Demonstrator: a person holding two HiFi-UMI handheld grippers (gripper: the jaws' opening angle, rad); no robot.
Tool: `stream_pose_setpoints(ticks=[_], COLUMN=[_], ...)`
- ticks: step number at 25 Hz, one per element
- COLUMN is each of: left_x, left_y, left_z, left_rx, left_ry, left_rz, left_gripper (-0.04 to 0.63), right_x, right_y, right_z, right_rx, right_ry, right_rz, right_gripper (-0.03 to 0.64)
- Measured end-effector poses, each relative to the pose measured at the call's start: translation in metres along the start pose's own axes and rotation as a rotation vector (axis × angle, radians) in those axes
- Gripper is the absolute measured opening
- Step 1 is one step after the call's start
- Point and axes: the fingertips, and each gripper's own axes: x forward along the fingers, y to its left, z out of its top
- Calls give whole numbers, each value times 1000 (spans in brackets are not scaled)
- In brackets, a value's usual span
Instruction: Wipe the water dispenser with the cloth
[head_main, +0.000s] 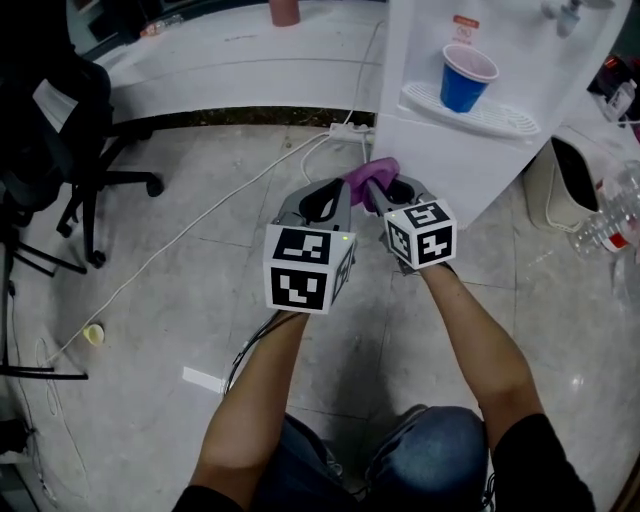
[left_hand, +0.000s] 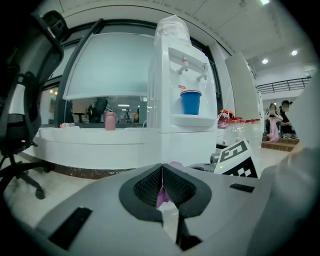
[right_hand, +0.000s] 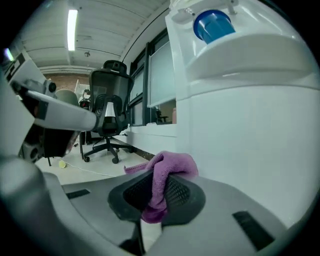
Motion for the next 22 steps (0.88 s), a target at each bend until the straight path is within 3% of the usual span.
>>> stream_pose_setpoints(ticks=[11,22], left_x=[5,34], left_y=[-1,-47], left_z=[-2,-6], left_rx=[4,28], left_ry=[-4,15], left_rz=[-7,-96], left_gripper=[28,28], right_x=[-10,-57], right_y=[-29,-84], right_z=[-35,-48], right_rx=[-45,-32], right_ry=[67,89], right_rz=[-93,-203], right_gripper=[41,41])
